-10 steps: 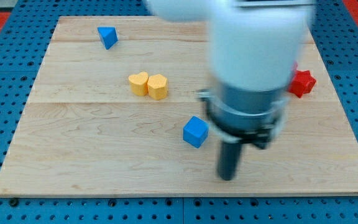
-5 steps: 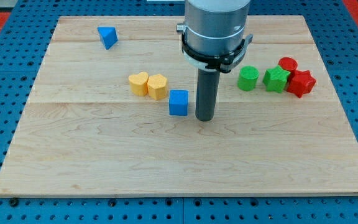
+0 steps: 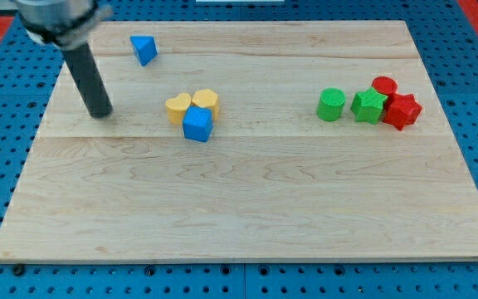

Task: Push the blue blocks into the yellow blocks

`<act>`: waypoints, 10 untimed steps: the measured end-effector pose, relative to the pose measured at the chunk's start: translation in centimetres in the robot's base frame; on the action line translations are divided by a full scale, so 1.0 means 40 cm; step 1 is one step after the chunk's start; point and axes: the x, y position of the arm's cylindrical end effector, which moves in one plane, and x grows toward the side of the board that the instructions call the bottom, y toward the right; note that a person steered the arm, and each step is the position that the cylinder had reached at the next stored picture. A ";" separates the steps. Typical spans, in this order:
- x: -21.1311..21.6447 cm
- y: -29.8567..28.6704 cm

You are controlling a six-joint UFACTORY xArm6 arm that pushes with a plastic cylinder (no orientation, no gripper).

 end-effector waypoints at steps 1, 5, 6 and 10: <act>-0.153 -0.052; -0.230 0.163; -0.274 0.060; -0.114 0.324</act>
